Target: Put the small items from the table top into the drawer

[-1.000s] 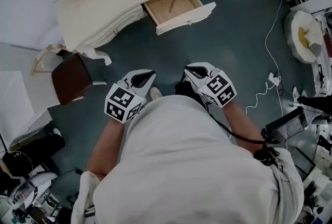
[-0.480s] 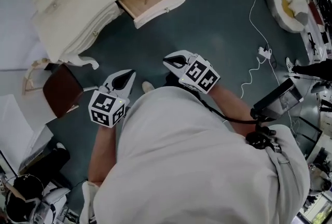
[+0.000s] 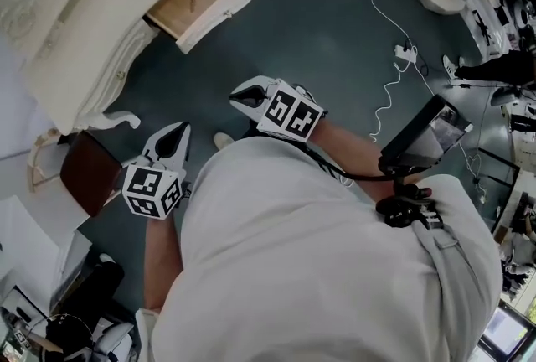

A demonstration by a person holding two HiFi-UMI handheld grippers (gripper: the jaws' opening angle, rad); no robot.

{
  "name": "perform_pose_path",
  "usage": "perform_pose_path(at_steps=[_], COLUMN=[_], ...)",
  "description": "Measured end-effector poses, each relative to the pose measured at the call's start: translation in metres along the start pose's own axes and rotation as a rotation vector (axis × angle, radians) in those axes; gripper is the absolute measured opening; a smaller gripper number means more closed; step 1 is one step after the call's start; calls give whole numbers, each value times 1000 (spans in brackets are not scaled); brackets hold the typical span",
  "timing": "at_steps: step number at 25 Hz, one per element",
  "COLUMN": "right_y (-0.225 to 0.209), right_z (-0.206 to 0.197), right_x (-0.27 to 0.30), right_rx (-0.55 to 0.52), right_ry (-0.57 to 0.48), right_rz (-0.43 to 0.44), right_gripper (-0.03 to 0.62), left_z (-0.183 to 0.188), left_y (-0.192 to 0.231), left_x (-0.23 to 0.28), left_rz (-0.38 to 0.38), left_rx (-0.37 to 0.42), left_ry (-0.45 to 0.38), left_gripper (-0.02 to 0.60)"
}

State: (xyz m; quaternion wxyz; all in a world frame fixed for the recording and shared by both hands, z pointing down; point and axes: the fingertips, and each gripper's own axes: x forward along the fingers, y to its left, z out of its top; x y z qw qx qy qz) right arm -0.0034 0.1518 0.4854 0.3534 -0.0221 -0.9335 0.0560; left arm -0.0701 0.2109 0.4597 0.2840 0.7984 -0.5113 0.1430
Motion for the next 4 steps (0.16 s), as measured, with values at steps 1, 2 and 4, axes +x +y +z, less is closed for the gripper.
perform_pose_path(at_steps=[1, 2, 4], right_y=[-2, -3, -7], right_z=[-1, -2, -4], right_x=[0, -1, -2], right_rx=[1, 1, 3], right_ry=[0, -1, -1], right_rz=[1, 1, 0], right_gripper=[0, 0, 0], left_z=[0, 1, 2], left_y=[0, -1, -1], left_x=[2, 5, 9], left_rz=[-1, -2, -5], left_rx=[0, 0, 1], left_ry=[2, 5, 9], left_gripper=[2, 2, 2])
